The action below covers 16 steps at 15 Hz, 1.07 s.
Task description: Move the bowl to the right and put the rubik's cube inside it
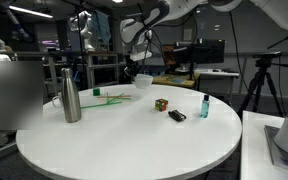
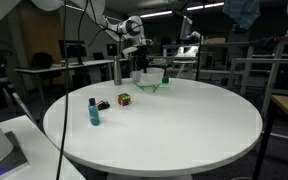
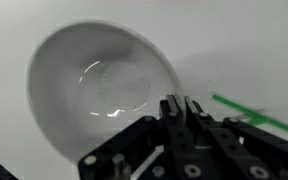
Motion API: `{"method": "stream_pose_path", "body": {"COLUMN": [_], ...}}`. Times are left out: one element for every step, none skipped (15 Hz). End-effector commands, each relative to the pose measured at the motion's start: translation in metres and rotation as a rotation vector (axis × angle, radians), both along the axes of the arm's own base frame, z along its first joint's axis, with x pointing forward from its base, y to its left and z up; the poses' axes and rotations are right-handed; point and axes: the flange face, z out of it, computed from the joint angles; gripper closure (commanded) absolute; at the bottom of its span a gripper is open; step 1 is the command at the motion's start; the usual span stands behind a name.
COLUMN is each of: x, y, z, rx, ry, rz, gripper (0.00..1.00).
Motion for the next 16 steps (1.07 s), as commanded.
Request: {"method": "stream_pose_path", "body": {"x": [-0.012, -0.014, -0.015, -0.017, -0.018, -0.021, -0.024, -0.027, -0.031, -0.035, -0.039, -0.044, -0.048, -0.053, -0.057, -0.062], "y": [-0.013, -0.018, -0.022, -0.026, -0.030, -0.034, -0.039, -0.043, -0.048, -0.052, -0.056, -0.061, -0.064, -0.068, -0.072, -0.075], "z": [0.023, 0.022, 0.021, 0.020, 0.019, 0.017, 0.017, 0.017, 0.017, 0.017, 0.018, 0.018, 0.019, 0.019, 0.019, 0.019], "rx": [-0.023, -0.019, -0.015, -0.010, -0.006, 0.001, 0.005, 0.007, 0.010, 0.016, 0.020, 0.025, 0.028, 0.034, 0.040, 0.045], "ry": [0.012, 0.012, 0.013, 0.012, 0.013, 0.015, 0.015, 0.017, 0.018, 0.023, 0.024, 0.028, 0.032, 0.037, 0.042, 0.048], "rz": [-0.063, -0.084, -0.110, -0.140, -0.162, -0.185, -0.203, -0.221, -0.240, -0.255, -0.270, -0.284, -0.301, -0.314, -0.327, -0.342], "gripper": [0.97, 0.97, 0.97, 0.97, 0.97, 0.97, 0.97, 0.97, 0.97, 0.97, 0.97, 0.97, 0.97, 0.97, 0.97, 0.97]}}
